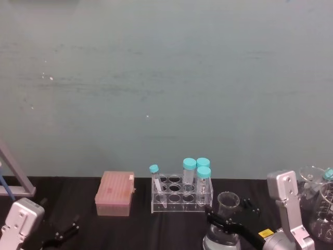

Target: Pick up the beaker with the right gripper, shake it three times, and then put it down.

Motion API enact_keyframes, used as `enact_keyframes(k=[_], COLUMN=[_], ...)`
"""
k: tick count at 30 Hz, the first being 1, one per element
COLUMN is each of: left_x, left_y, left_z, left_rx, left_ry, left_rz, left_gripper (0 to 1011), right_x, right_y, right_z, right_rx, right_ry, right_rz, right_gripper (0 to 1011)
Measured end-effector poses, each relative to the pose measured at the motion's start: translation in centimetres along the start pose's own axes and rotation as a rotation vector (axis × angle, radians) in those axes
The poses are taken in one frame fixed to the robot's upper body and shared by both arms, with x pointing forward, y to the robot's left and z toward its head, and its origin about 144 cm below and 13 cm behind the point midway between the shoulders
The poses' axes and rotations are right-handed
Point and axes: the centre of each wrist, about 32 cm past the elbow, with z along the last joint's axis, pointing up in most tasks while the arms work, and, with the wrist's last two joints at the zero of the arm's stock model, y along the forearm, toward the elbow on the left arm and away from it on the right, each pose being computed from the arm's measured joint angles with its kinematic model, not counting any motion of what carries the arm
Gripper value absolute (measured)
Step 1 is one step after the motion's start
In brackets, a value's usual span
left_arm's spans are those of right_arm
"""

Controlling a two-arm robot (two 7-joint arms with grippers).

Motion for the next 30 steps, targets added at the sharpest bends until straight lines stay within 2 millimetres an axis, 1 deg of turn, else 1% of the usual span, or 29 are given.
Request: enact_keyframes(k=[8, 27, 28, 30], left_x=[0.00, 0.00, 0.00, 0.00], left_y=[0.00, 0.00, 0.00, 0.00], left_z=[0.00, 0.00, 0.00, 0.00], left_rx=[0.000, 0.000, 0.000, 0.000], left_ry=[0.000, 0.000, 0.000, 0.000], left_rz=[0.000, 0.000, 0.000, 0.000], left_gripper=[1000, 1000, 1000, 1000], right_x=[0.06, 0.12, 0.12, 0.12], right_y=[0.12, 0.24, 0.23, 0.23], right_z=[-0.03, -0.11, -0.11, -0.10], right_rx=[-0.014, -0.014, -0.014, -0.014], right_ry=[0.039, 0.029, 0.029, 0.029], right_rz=[-0.007, 0.010, 0.010, 0.010], right_gripper=[1000, 1000, 997, 953])
